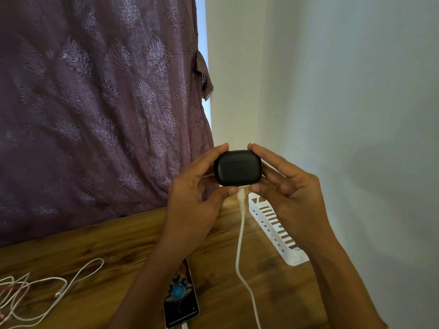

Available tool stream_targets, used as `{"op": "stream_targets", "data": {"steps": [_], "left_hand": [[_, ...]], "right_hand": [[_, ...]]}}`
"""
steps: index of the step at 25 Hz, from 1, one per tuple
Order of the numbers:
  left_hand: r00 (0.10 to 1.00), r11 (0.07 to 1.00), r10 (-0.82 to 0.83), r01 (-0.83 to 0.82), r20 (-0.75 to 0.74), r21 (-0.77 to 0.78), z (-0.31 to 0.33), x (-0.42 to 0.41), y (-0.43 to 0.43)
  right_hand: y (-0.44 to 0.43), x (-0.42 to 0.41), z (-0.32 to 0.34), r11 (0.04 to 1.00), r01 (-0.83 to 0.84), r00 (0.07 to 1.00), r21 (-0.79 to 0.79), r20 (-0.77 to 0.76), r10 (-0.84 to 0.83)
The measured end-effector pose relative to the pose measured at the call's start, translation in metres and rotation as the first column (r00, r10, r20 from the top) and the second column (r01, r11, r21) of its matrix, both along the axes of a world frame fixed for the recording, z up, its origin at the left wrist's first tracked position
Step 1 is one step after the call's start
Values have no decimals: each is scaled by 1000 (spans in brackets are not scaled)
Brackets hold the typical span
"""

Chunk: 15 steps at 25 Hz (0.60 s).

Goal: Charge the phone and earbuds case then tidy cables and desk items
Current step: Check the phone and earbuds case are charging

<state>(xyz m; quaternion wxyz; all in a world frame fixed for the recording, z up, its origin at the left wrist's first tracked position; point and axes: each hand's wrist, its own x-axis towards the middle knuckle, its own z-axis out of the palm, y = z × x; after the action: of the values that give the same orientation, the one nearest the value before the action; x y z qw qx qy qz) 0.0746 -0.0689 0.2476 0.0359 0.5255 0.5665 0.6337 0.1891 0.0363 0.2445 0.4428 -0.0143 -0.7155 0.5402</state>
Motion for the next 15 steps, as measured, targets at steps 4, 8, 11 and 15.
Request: {"op": "stream_targets", "data": {"steps": [4,8,11,15], "left_hand": [[1000,1000,-4,4,10,6,0,0,1],[1000,1000,-11,11,22,5,0,-1,2],[999,1000,-12,12,34,1,-1,-2,2],[1000,1000,-10,10,27,-2,-1,-3,3]], "right_hand": [[1,-1,-1,1000,5,1000,-4,5,-5],[2,-1,-1,1000,8,1000,-12,-3,-8],[2,-3,-1,999,34,999,11,8,-34],[4,-4,-2,999,32,999,12,7,-32]]}}
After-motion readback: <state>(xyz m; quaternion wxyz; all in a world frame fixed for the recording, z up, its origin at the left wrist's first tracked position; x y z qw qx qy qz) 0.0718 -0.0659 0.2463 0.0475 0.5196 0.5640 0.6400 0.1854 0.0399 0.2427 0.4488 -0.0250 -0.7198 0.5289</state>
